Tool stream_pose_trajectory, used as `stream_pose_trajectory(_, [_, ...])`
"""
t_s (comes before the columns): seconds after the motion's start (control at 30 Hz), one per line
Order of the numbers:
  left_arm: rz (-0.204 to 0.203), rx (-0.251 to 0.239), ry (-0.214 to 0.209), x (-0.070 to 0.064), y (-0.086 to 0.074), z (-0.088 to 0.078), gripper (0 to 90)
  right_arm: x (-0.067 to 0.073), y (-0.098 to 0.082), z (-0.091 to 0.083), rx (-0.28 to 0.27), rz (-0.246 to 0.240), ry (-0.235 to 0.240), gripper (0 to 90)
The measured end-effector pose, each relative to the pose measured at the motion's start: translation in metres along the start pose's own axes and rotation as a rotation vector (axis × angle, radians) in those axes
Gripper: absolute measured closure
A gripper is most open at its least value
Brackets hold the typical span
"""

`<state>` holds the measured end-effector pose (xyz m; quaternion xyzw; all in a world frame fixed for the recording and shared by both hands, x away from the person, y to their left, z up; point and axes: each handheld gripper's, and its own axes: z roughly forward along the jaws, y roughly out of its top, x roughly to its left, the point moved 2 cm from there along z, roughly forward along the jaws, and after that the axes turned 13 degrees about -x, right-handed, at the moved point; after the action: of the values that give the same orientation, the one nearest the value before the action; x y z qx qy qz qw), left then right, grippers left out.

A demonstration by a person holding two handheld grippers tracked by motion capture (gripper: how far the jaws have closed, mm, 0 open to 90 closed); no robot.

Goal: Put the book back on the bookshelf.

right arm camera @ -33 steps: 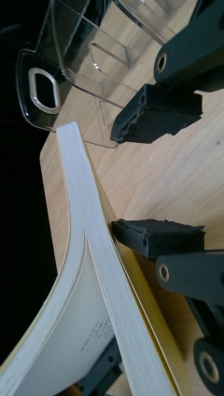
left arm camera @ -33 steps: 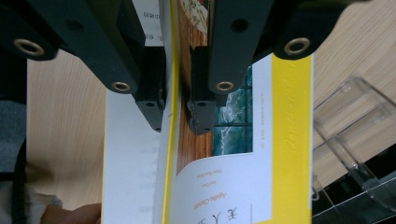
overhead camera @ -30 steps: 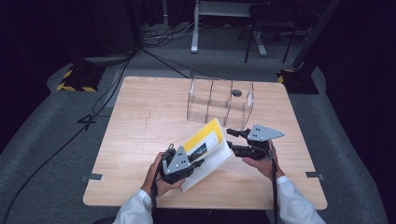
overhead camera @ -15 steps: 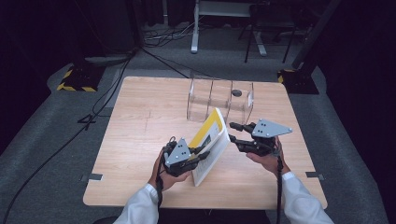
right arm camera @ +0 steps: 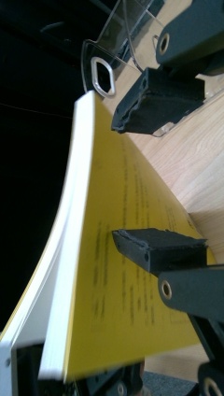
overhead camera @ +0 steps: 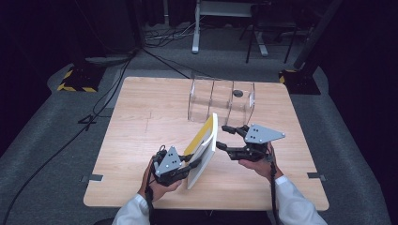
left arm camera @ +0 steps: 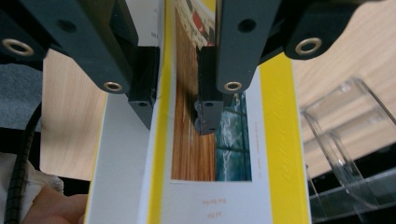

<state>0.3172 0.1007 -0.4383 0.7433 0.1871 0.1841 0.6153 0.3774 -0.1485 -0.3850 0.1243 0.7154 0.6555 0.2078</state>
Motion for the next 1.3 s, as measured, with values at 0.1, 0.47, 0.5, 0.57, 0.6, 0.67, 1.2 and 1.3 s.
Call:
stream_pose_trajectory(0.1, [-0.027,0.001,-0.010,0.000,-0.006,0.000,72.7,0.000,-0.006,0.005,0.011,0.028,0.008,39.6])
stream_pose_trajectory(0.47, [-0.072,-0.034,-0.068,0.011,-0.008,0.017,72.2,-0.007,-0.010,0.005,0.013,0.046,-0.022,43.8])
stream_pose_trajectory(0.5, [-0.078,-0.035,-0.076,0.012,-0.007,0.020,72.2,-0.010,-0.010,0.003,0.015,0.048,-0.027,44.2])
stream_pose_trajectory(0.57, [-0.085,-0.044,-0.086,0.014,-0.007,0.026,72.3,-0.014,-0.011,0.000,0.013,0.055,-0.036,45.6])
stream_pose_trajectory(0.6, [-0.084,-0.049,-0.092,0.015,-0.006,0.031,72.2,-0.016,-0.011,-0.002,0.012,0.053,-0.042,45.6])
stream_pose_trajectory(0.67, [-0.089,-0.054,-0.101,0.015,-0.005,0.040,72.3,-0.020,-0.010,-0.007,0.010,0.044,-0.068,45.7])
stream_pose_trajectory(1.2, [-0.070,-0.070,-0.193,0.000,0.005,0.100,70.5,-0.040,-0.011,-0.064,0.017,0.019,-0.173,47.5])
stream_pose_trajectory(1.3, [-0.056,-0.060,-0.169,-0.003,0.005,0.098,68.7,-0.037,-0.017,-0.070,-0.004,0.048,-0.139,43.2])
